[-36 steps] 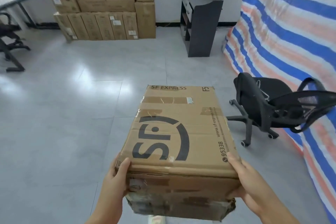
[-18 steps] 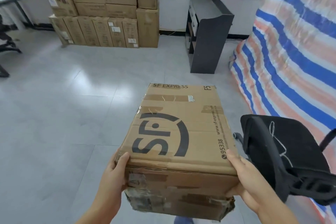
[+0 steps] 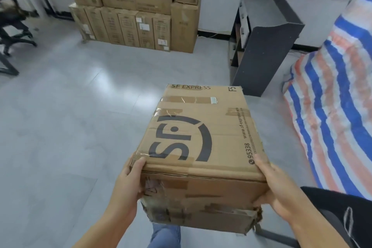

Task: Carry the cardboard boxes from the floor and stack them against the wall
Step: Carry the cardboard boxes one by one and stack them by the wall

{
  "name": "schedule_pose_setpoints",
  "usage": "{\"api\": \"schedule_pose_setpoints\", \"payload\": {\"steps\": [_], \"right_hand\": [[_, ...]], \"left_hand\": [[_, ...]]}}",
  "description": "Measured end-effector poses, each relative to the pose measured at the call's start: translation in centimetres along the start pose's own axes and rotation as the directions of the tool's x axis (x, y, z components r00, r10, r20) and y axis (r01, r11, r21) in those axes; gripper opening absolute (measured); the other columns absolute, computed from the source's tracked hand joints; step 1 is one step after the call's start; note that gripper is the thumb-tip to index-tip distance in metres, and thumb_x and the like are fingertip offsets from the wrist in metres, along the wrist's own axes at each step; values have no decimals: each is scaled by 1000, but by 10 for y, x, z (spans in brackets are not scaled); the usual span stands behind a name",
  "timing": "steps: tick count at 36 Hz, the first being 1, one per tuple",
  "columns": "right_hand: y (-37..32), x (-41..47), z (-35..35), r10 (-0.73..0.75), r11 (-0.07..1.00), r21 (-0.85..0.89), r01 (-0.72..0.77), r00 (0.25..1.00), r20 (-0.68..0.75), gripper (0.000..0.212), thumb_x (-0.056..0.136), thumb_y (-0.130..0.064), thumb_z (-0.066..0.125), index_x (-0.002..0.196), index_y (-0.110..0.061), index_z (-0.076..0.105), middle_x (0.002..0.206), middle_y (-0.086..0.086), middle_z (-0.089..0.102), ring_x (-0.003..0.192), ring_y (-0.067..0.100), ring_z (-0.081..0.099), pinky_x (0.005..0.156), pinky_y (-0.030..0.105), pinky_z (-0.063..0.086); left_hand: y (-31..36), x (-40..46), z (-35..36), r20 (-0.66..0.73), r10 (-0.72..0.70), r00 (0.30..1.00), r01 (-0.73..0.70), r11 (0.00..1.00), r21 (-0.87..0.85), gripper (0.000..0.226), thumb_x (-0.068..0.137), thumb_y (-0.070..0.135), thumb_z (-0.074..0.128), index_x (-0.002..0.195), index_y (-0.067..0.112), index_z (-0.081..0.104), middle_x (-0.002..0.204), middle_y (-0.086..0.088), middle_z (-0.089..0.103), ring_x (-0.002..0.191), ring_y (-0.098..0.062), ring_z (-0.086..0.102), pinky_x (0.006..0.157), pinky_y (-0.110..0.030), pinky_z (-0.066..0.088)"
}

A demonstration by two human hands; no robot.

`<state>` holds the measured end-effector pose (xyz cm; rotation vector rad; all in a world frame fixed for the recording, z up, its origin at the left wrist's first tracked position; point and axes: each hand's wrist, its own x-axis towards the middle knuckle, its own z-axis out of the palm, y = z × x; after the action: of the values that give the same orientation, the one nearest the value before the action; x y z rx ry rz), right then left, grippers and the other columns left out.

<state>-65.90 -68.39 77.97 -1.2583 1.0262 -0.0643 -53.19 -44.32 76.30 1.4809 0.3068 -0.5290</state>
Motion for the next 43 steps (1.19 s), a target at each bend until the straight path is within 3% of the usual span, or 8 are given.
{"api": "schedule_pose_setpoints", "payload": {"steps": [6,9,14,17,20,24,36,43], "right_hand": [[-81,95,49,-11,999,46,12,999,-38,30,98,-37,45,113,-17,62,85,-3,71,81,19,63,50,29,46],[-126,135,77,-7,999,54,9,1000,-30,32,98,-37,45,113,-16,63,84,-1,73,80,22,64,39,26,47],[-183,201,111,-33,998,44,35,998,-59,32,98,-39,45,113,-18,62,98,5,71,88,25,64,54,38,53],[-221,242,129,-46,999,20,47,998,-47,30,98,-40,43,109,-20,62,96,3,70,87,26,63,61,43,51],[-257,293,144,-67,998,-13,66,997,-38,34,97,-44,44,111,-18,61,99,5,70,87,27,64,57,40,50],[-306,366,161,-90,996,-28,89,996,-27,33,97,-43,43,111,-19,61,96,4,70,84,27,65,51,36,50],[-497,566,221,-92,990,-98,98,994,60,23,98,-42,42,106,-31,60,104,2,69,95,30,64,78,59,50],[-596,675,253,-143,986,-79,147,988,61,24,97,-42,44,110,-31,60,105,0,70,96,28,64,71,53,52]], "left_hand": [[77,119,30,26,-6,1000,6,1000,9,28,98,25,46,124,23,58,91,9,65,69,-1,63,63,-33,48],[123,172,43,57,10,998,-11,1000,25,27,98,24,47,123,22,58,90,9,66,60,4,64,61,-33,48],[181,252,66,93,33,995,-38,998,51,26,99,22,45,122,21,59,74,18,70,60,8,63,63,-33,48],[213,298,82,95,45,995,-49,998,49,27,99,23,45,123,20,58,84,12,69,61,8,63,64,-34,48],[238,348,103,81,53,995,-56,998,37,26,99,23,45,121,21,59,90,10,66,58,10,62,61,-32,47],[269,418,137,65,69,995,-70,997,18,24,99,21,46,118,19,59,77,12,68,54,9,60,60,-31,46],[390,621,234,-26,93,995,-94,995,-33,26,98,25,46,120,22,61,74,16,70,58,7,63,71,-38,51],[461,743,293,9,135,991,-134,990,-45,26,99,25,45,120,24,60,71,20,70,61,8,63,69,-36,50]]}}
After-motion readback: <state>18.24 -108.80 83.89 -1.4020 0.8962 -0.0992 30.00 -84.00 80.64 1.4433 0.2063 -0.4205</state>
